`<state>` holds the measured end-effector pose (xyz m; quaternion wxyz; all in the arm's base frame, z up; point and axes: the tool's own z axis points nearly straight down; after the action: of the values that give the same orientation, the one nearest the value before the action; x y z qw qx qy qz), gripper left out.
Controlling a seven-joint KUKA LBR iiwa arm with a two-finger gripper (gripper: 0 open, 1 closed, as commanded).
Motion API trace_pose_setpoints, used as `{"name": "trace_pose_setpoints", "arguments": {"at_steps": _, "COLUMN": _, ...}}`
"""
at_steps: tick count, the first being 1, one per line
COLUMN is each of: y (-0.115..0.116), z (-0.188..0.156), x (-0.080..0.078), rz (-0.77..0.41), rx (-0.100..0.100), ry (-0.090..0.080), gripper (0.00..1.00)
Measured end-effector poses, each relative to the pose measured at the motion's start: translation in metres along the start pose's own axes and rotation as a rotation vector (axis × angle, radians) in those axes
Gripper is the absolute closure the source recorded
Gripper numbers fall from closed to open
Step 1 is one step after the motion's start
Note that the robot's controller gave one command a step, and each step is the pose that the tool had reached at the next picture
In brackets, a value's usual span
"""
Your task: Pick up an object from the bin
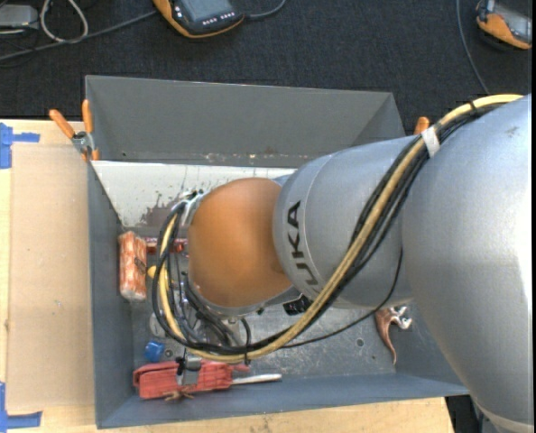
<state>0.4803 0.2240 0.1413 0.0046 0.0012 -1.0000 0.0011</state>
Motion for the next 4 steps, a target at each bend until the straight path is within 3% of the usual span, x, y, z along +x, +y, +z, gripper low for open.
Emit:
{"name": "trace_pose_setpoints", "arguments": {"at_steps": 1, "y": -0.001, "z": -0.003, "x": -0.002, "rz": 0.003, "rx": -0.001, "ry": -0.006, "gripper": 0.0}}
{"name": "trace_pose_setpoints", "arguments": {"at_steps": 2, "y": -0.002, "z": -0.026, "x": 0.007, "rz": -0.081, "rx": 0.0, "ry": -0.003, "gripper": 0.0}}
{"name": "trace_pose_setpoints", "arguments": {"at_steps": 3, "y": -0.046, "z": 0.032, "x": -0.003, "rz": -0.019, "rx": -0.003, "ry": -0.01, "gripper": 0.0}}
{"name": "trace_pose_setpoints", "arguments": {"at_steps": 4, "y": -0.064, "z": 0.068, "x": -0.015, "rz": -0.053, "rx": -0.005, "ry": -0.008, "gripper": 0.0}}
